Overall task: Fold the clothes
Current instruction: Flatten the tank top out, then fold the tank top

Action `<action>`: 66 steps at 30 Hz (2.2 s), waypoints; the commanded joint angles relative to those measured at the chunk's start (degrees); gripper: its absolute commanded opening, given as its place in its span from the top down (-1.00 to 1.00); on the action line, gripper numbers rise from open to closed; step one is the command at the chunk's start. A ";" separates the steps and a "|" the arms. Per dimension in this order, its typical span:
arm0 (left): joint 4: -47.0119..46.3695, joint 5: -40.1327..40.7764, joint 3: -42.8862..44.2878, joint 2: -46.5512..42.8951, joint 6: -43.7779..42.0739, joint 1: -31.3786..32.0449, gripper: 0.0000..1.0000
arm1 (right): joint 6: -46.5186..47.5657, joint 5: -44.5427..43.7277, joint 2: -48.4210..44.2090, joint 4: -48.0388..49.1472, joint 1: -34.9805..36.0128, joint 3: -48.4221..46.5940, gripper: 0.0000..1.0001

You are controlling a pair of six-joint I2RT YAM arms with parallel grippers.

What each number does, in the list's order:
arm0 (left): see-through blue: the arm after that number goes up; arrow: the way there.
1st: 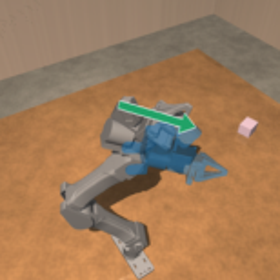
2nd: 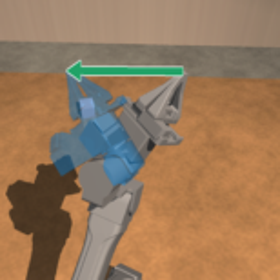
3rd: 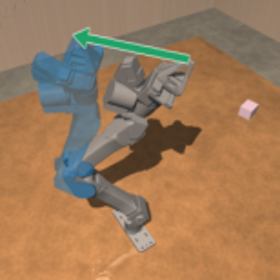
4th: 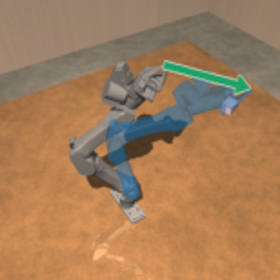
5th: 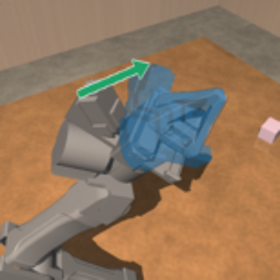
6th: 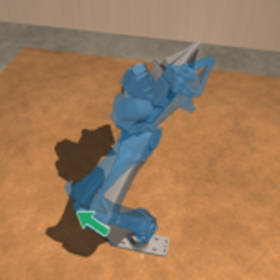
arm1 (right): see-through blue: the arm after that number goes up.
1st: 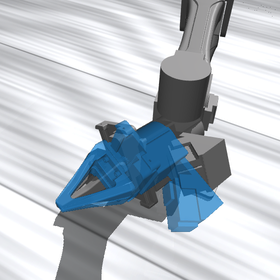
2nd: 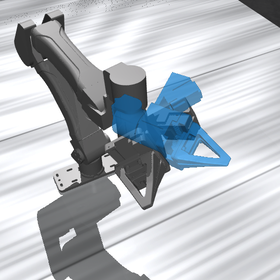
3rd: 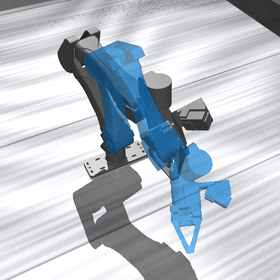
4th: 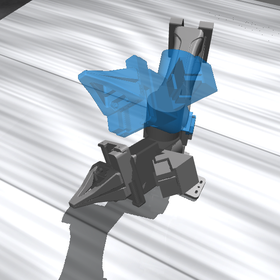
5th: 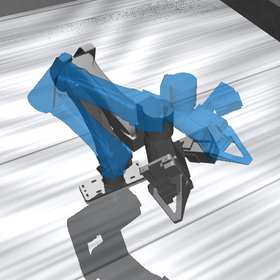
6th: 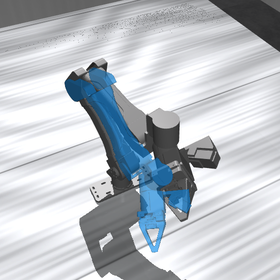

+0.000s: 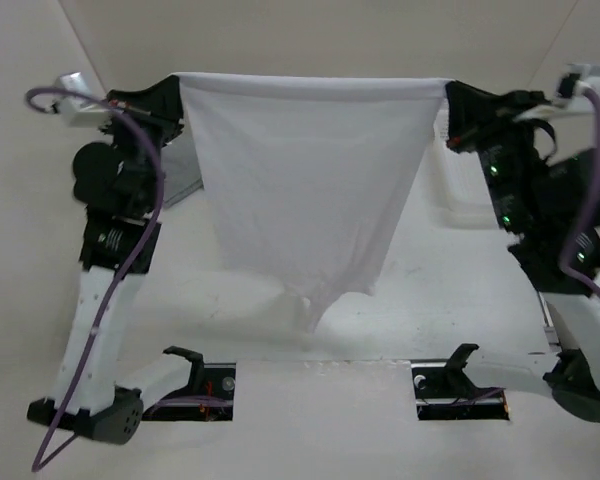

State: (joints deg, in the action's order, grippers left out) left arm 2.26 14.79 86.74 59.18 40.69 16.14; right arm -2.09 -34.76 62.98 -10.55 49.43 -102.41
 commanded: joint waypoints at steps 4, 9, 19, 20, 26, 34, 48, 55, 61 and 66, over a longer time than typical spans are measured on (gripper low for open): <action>-0.50 -2.83 0.44 14.54 0.71 -5.28 0.98 | -13.11 27.98 15.30 -4.22 -21.06 -3.74 1.00; 0.02 -5.20 9.04 24.21 0.80 -7.92 0.98 | -14.26 32.47 27.08 -7.90 -28.02 -16.12 1.00; -0.06 -8.37 21.72 27.58 0.36 -10.21 0.98 | -14.96 33.00 36.07 -16.61 -29.88 -41.11 1.00; -0.33 -8.37 20.93 26.79 0.27 -10.47 0.98 | -14.88 33.01 35.64 -17.13 -29.79 -40.77 1.00; -4.01 -7.67 6.28 20.38 0.53 -10.56 0.97 | -15.49 32.04 25.03 -10.22 -29.70 -16.39 1.00; -13.94 -2.93 -36.67 0.45 1.41 -6.53 0.97 | -21.54 26.25 -2.04 4.38 -23.22 37.31 1.00; 27.87 2.09 -61.78 -51.25 6.77 0.95 0.96 | -51.15 12.37 -37.31 -14.22 18.00 77.62 1.00; 12.20 2.79 -59.94 -36.28 7.92 2.97 0.95 | -45.84 7.95 -26.00 -10.22 15.60 70.34 1.00; -11.28 4.37 -51.60 -4.21 6.16 1.57 0.96 | -34.31 25.07 -10.80 5.87 -11.74 63.66 1.00; -19.83 4.20 -39.13 19.01 6.77 -0.71 0.96 | -31.75 33.43 5.89 13.26 -25.02 54.18 1.00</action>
State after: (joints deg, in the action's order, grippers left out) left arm -5.43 17.91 40.62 71.46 47.57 16.69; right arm -37.76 -8.56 63.00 -6.55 28.53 -42.57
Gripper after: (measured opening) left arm 0.028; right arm 0.009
